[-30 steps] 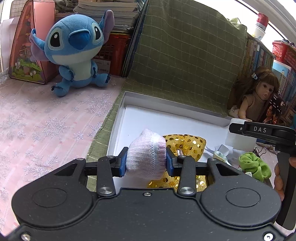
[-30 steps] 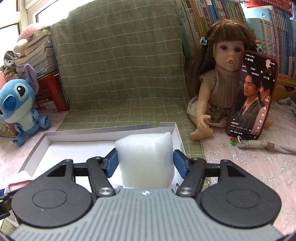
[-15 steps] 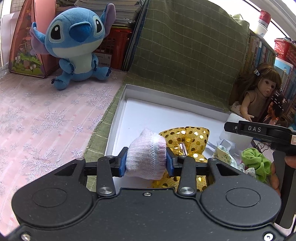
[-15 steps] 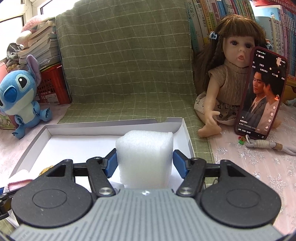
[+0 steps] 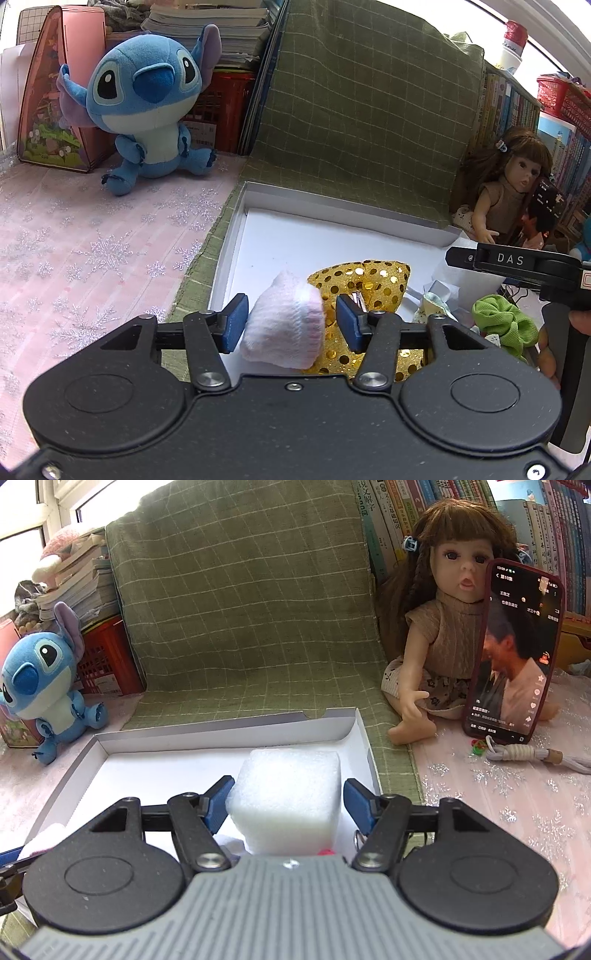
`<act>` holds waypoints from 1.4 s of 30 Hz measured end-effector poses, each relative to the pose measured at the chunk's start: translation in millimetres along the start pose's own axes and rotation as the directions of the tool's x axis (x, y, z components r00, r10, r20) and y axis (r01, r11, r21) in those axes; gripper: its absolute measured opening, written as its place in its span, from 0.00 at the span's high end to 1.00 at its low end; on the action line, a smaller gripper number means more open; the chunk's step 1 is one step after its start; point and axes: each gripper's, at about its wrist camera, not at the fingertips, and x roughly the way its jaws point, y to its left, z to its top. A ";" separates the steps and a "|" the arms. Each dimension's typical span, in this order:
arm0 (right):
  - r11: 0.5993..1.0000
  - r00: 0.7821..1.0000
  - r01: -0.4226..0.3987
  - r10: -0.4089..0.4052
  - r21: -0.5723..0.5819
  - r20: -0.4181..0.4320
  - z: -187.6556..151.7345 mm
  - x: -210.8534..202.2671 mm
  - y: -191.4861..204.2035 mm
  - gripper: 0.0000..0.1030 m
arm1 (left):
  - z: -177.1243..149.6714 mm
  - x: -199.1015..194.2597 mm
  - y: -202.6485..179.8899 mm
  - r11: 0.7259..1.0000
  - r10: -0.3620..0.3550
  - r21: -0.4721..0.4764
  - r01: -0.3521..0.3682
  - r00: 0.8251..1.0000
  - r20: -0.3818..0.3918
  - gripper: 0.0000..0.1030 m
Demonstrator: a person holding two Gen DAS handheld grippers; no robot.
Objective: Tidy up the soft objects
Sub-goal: 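Carry sock into box and open left gripper while right gripper drops foam block in box, then grasp small printed snack packet with left gripper while right gripper grasps purple fluffy ball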
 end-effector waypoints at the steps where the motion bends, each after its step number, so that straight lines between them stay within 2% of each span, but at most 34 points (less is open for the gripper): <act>1: 1.000 1.000 -0.009 0.009 0.008 0.003 0.5 -1.8 -1.0 0.25 | 0.5 -2.6 -0.7 1.000 -0.002 0.002 0.002 1.000 0.007 0.44; 5: 0.999 1.000 -0.023 0.022 0.029 0.020 2.4 -11.1 -3.0 0.23 | 2.8 -12.9 -2.0 1.000 -0.017 0.014 0.017 0.999 0.027 0.34; 14: 0.998 0.994 -0.054 0.051 0.031 0.097 -2.0 -52.3 -2.3 0.14 | -0.2 -40.8 0.1 0.998 -0.056 0.019 0.055 0.997 0.048 0.24; 28: 0.995 0.970 -0.087 0.094 -0.042 0.226 -46.0 -131.2 12.3 0.06 | -47.0 -93.3 10.2 0.994 -0.106 0.024 0.105 0.993 0.048 0.21; 37: 0.991 0.951 -0.099 0.120 -0.087 0.284 -86.9 -170.2 24.5 0.02 | -83.0 -118.9 18.0 0.994 -0.082 0.070 0.078 0.995 0.050 0.19; 42: 0.991 0.949 -0.102 0.122 -0.085 0.290 -109.5 -181.7 26.8 0.02 | -100.1 -128.9 26.3 0.997 -0.061 0.056 0.058 0.996 0.058 0.19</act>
